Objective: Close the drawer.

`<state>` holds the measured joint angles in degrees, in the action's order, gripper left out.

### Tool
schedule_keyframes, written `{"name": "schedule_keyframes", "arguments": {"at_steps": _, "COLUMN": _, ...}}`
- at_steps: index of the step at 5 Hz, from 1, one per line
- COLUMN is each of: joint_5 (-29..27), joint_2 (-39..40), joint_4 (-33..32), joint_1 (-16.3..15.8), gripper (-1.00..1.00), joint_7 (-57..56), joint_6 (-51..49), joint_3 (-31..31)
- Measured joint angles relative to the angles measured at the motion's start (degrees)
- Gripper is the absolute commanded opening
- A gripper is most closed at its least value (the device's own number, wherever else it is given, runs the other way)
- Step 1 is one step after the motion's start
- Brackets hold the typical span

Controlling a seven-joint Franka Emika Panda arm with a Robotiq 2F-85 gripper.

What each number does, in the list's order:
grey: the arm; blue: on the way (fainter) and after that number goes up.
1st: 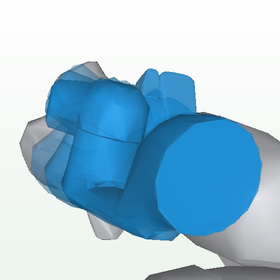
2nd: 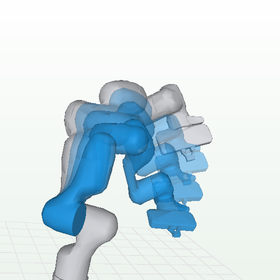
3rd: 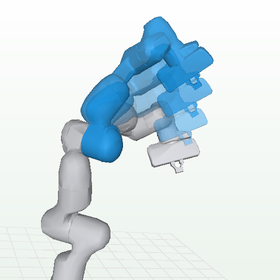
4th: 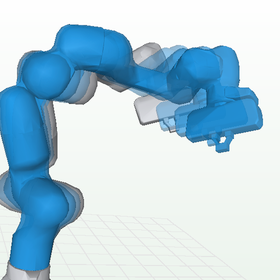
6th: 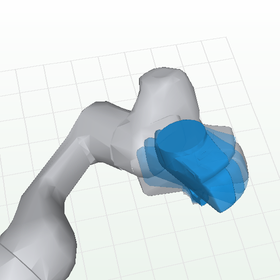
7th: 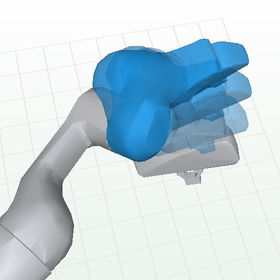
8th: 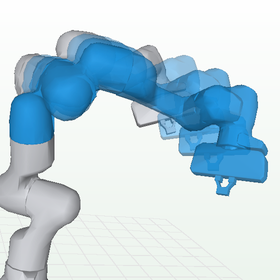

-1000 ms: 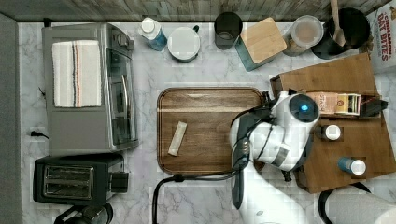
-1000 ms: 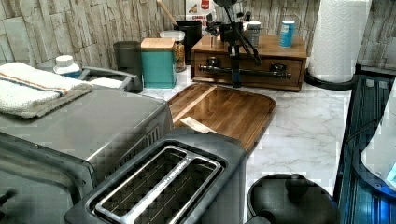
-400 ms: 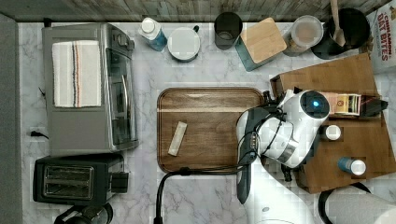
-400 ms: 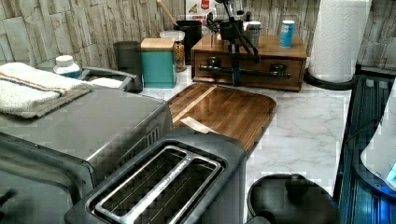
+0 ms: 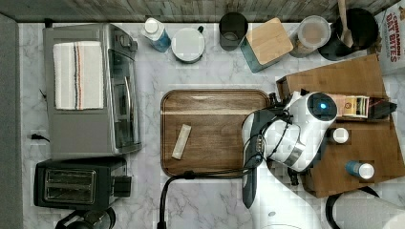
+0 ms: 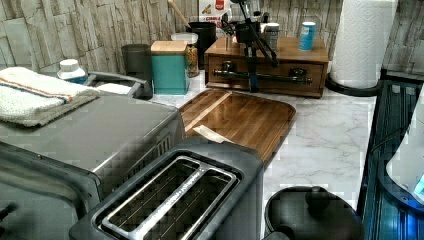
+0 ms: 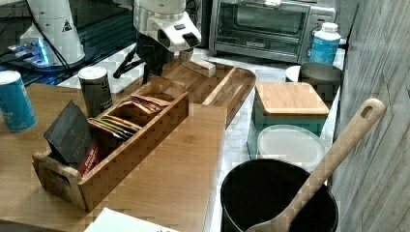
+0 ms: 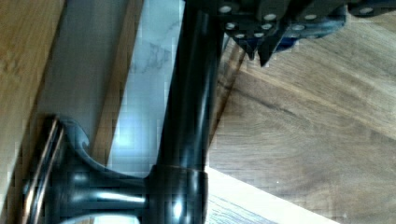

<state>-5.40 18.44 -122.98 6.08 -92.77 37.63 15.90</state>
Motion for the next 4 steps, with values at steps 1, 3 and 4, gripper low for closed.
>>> {"name": "schedule_keyframes", "arguments": {"at_steps": 1, "joint_5": 0.0, "joint_2": 0.0, "joint_4": 0.0, "joint_1": -0.4, "gripper": -1.0, "joint_7": 0.0, "joint_6": 0.0, "joint_3": 0.3}}
{"name": "schedule_keyframes", "arguments": {"at_steps": 3, "joint_5": 0.0, "joint_2": 0.0, "joint_4": 0.0, "joint_1": -1.3, "gripper": -1.0, "joint_7": 0.0, "joint_6": 0.0, "joint_3": 1.2}}
{"name": "schedule_keyframes", "arguments": {"at_steps": 4, "joint_5": 0.0, "joint_2": 0.0, "joint_4": 0.0, "joint_1": -1.4, "gripper": -1.0, "joint_7": 0.0, "joint_6": -0.1, "joint_3": 1.3}}
